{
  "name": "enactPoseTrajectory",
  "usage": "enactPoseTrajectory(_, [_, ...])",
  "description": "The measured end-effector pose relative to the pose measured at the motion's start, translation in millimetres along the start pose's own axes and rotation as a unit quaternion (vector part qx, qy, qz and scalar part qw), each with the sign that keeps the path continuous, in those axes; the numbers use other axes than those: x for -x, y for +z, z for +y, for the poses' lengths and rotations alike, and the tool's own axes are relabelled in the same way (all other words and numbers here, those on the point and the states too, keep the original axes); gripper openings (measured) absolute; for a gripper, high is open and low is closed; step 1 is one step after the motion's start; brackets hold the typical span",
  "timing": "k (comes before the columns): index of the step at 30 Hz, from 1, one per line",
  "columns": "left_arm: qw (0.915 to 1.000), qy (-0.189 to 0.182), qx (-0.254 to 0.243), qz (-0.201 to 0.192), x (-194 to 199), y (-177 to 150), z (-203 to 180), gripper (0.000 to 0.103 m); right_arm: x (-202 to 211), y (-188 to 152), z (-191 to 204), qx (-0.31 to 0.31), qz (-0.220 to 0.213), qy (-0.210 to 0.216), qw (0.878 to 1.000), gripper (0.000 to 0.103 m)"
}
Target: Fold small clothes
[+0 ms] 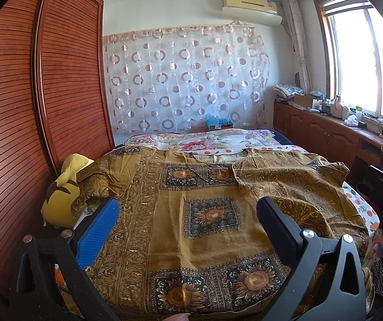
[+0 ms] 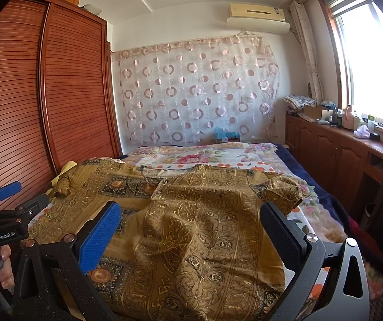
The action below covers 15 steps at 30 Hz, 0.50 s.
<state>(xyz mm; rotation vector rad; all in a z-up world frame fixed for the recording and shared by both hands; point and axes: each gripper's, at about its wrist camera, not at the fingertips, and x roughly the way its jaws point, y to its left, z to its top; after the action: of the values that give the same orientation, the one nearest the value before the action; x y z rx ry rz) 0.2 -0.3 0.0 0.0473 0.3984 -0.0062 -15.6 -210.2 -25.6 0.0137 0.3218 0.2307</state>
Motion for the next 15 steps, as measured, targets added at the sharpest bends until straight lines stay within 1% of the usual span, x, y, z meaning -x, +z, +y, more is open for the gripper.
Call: enactPoseTrajectory(15, [1.0,-0.001,0.001,-0.003,-0.3,0.3,0.2,0.103,0.5,-2.2,0.3,0.0,0.002,-0.002,1.0,0.103])
